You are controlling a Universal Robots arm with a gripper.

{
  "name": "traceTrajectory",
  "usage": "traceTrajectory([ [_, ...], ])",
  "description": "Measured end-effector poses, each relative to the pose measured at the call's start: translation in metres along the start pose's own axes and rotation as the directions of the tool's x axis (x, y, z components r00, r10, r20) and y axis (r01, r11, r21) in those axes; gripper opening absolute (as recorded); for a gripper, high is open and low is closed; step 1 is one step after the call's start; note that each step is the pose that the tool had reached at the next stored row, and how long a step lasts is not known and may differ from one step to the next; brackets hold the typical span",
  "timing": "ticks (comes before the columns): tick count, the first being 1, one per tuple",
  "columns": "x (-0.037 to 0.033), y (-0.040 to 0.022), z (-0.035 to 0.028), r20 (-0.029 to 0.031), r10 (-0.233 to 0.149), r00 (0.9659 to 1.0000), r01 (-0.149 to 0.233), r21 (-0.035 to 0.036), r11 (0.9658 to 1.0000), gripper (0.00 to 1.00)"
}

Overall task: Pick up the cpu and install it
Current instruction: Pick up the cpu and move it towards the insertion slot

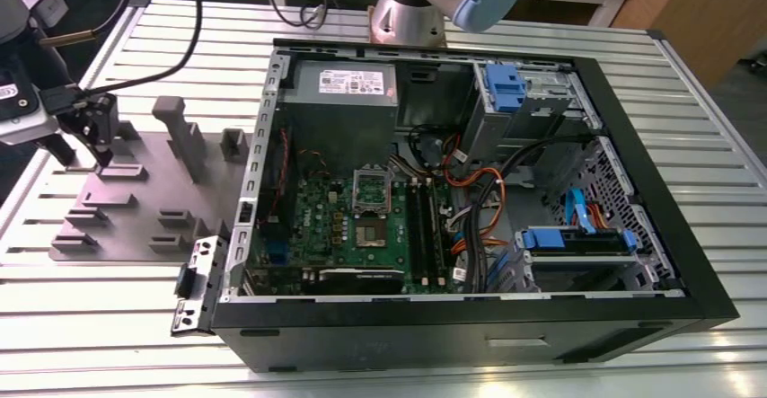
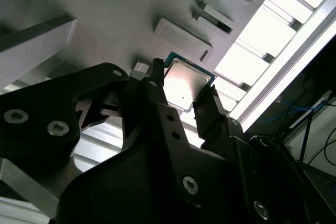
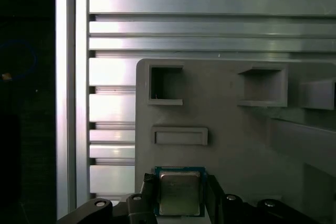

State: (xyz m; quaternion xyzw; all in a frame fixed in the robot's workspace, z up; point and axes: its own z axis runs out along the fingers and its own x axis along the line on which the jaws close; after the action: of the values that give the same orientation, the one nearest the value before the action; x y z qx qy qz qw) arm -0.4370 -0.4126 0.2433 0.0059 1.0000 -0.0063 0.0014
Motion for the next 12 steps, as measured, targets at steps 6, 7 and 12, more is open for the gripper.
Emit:
traceTrajectory([
  [6,0.0,0.0,-0.0029,0.0001,0.0,1.0,0.0,-0.0001,1.0,0.47],
  [7,0.0,0.0,-0.0034,0.0002,0.0,1.0,0.0,-0.0001,1.0,0.47],
  [12,0.0,-0.0001,-0.0058,0.0002,0.0,1.0,0.0,-0.0002,1.0,0.47],
])
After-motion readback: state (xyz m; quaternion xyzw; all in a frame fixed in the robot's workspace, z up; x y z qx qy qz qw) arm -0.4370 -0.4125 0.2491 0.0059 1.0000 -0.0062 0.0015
